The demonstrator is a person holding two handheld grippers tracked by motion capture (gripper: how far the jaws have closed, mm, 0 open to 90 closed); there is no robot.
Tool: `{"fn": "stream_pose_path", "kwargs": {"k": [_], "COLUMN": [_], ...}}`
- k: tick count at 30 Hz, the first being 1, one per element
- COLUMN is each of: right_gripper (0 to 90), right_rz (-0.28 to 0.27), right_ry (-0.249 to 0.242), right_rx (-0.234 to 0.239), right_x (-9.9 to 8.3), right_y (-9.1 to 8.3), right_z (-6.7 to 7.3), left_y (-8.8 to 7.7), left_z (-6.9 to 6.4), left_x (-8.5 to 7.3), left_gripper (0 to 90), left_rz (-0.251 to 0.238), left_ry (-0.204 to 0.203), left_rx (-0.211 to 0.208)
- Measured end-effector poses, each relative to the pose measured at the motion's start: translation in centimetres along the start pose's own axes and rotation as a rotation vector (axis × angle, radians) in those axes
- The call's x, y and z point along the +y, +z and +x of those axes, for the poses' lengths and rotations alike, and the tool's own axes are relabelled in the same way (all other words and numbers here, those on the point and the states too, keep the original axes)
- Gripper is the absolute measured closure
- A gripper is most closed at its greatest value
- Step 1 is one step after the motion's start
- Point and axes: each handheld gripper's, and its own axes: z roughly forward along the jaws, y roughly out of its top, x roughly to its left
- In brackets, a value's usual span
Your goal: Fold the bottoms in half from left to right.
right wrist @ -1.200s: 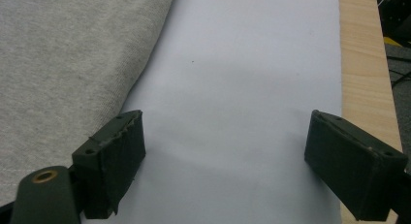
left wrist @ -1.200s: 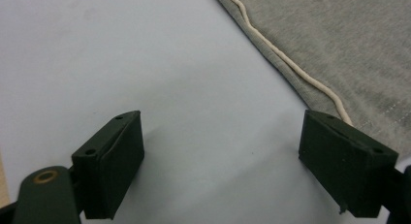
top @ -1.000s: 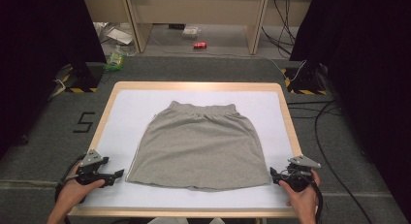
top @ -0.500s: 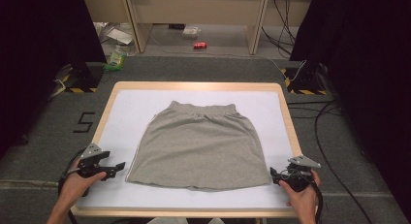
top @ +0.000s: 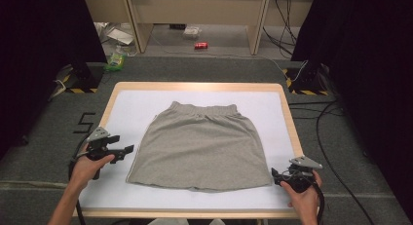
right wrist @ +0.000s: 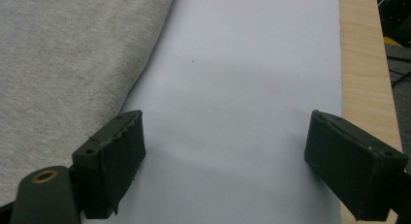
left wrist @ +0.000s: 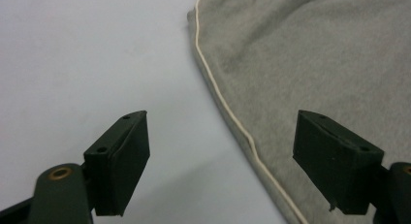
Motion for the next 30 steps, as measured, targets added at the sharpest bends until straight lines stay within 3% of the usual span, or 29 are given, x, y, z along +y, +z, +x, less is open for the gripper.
{"fn": "stream_pose_path", "kwargs": {"k": [2,12,30], "right_gripper": [15.0,15.0,15.0], "right_rz": [0.0,0.0,0.0], "right_ry": [0.0,0.0,-0.001], "right_rx": [0.001,0.001,0.0], "right_x": [0.0,0.0,0.0], "right_y": [0.0,0.0,0.0], "right_z": [0.0,0.0,0.0], "left_y": [0.9,3.8,8.8], "left_z": [0.0,-0.3,-0.2], "left_x": [1.0,4.2,7.7], "left_gripper": [21.7,25.4,27.5], "left_rz": [-0.009,0.005,0.043], "left_ry": [0.0,0.022,0.026], "left_rx": [-0.019,-0.032,-0.036]}}
